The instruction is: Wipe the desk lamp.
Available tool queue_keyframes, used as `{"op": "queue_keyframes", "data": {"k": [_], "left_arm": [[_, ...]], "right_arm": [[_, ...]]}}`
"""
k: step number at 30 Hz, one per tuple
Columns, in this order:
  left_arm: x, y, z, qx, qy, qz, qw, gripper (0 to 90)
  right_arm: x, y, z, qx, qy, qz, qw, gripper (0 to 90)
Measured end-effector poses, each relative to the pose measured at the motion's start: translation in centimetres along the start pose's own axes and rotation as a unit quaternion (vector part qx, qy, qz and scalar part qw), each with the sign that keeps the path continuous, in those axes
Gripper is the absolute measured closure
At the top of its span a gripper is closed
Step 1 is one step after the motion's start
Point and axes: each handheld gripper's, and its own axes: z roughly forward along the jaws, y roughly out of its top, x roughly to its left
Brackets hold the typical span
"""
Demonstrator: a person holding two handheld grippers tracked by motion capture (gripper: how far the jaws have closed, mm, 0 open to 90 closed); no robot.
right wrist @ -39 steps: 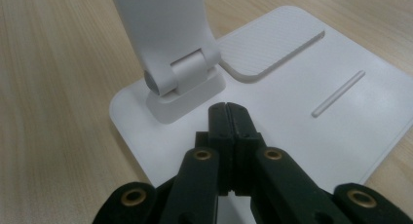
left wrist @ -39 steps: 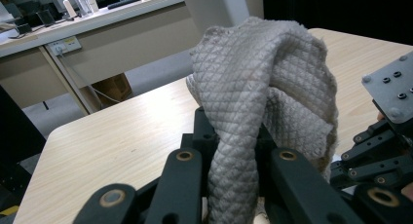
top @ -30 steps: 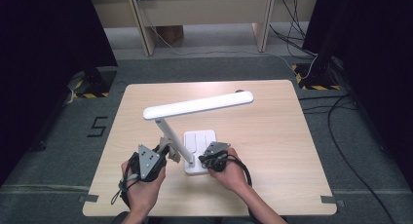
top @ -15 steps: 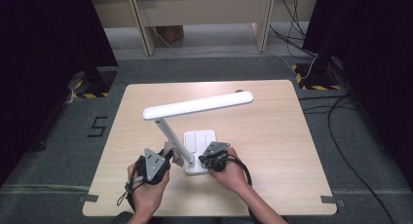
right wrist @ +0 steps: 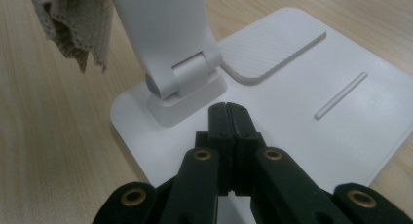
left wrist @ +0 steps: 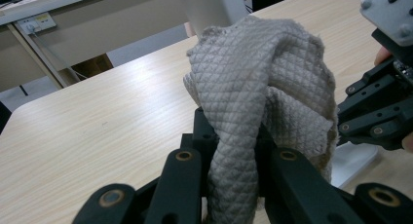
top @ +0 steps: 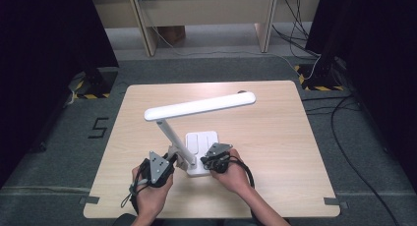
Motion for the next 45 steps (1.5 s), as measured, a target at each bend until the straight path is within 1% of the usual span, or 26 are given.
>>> {"op": "queue_keyframes", "data": {"k": [4,6,7,9,10,14,15,16,18,22,24,26,28,29,31,32,33,37,38,40,44,45], "left_arm": [[-0.1,-0.4,0.3,0.003,-0.005,-0.004,1.0,79.9],[-0.2,-0.6,0.4,0.004,-0.004,-0.003,1.0,79.8],[-0.2,-0.7,0.5,0.006,-0.008,-0.003,0.9999,79.9],[-0.2,-0.9,0.6,0.008,-0.01,-0.003,0.9999,79.8],[-0.3,-0.9,0.6,0.007,-0.008,-0.003,0.9999,79.8],[-0.3,-1.2,0.9,0.01,-0.014,-0.001,0.9998,79.9],[-0.3,-1.3,0.9,0.01,-0.012,0.0,0.9999,79.8],[-0.3,-1.3,0.9,0.01,-0.012,-0.001,0.9999,79.9],[-0.4,-1.5,1.0,0.011,-0.013,0.0,0.9999,79.9],[-0.5,-1.6,1.2,0.013,-0.015,-0.001,0.9998,79.9],[-0.5,-1.8,1.2,0.016,-0.016,0.001,0.9997,79.9],[-0.6,-1.9,1.3,0.018,-0.018,0.002,0.9997,79.8],[-0.6,-2.0,1.4,0.017,-0.018,0.0,0.9997,79.9],[-0.7,-2.0,1.5,0.016,-0.021,-0.001,0.9996,79.9],[-0.6,-2.1,1.5,0.021,-0.02,0.002,0.9996,79.8],[-0.7,-2.2,1.6,0.022,-0.02,0.001,0.9996,79.9],[-0.7,-2.2,1.6,0.021,-0.02,-0.002,0.9996,79.8],[-0.8,-2.4,1.8,0.026,-0.023,0.001,0.9994,79.8],[-0.8,-2.4,1.8,0.027,-0.024,0.0,0.9993,79.9],[-0.8,-2.5,2.0,0.029,-0.025,0.001,0.9993,79.8],[-0.9,-2.7,2.3,0.034,-0.028,0.002,0.999,79.9],[-0.9,-2.8,2.3,0.036,-0.026,0.002,0.999,79.8]], "right_arm": [[0.0,0.0,0.0,-0.001,0.001,-0.003,1.0,90.0],[0.0,0.0,0.0,0.0,-0.001,-0.001,1.0,90.0],[0.0,0.0,0.0,-0.001,-0.001,-0.002,1.0,90.0],[0.0,0.0,0.0,0.0,0.0,0.005,1.0,90.0],[0.0,0.0,0.0,0.0,0.0,0.004,1.0,90.0],[0.0,-0.1,0.0,-0.002,0.0,0.001,1.0,90.0],[0.0,-0.1,0.0,-0.002,-0.001,0.0,1.0,90.0],[0.1,-0.1,0.0,-0.001,-0.002,0.007,1.0,90.0],[0.0,-0.1,0.0,-0.003,0.0,-0.003,1.0,90.0],[0.0,-0.1,0.0,-0.003,0.0,-0.003,1.0,90.0],[0.0,-0.1,0.0,-0.002,0.0,0.003,1.0,90.0],[-0.1,0.0,0.0,-0.003,0.0,-0.003,1.0,90.0],[0.0,-0.1,0.0,-0.003,0.0,0.001,1.0,90.0],[0.0,-0.1,0.0,-0.003,0.0,-0.002,1.0,90.0],[0.0,-0.1,0.0,-0.003,0.0,-0.001,1.0,90.0],[0.0,0.0,0.0,-0.003,-0.001,-0.003,1.0,90.0],[0.0,0.0,0.0,-0.003,0.001,-0.001,1.0,90.0],[0.0,0.0,0.0,-0.003,0.001,-0.001,1.0,90.0],[0.0,0.0,0.0,-0.002,0.0,0.002,1.0,90.0],[-0.1,0.0,0.0,-0.003,0.001,-0.003,1.0,90.0],[0.0,0.0,0.0,-0.001,0.0,0.004,1.0,90.0],[0.1,0.0,0.0,-0.001,-0.001,0.005,1.0,90.0]]}}
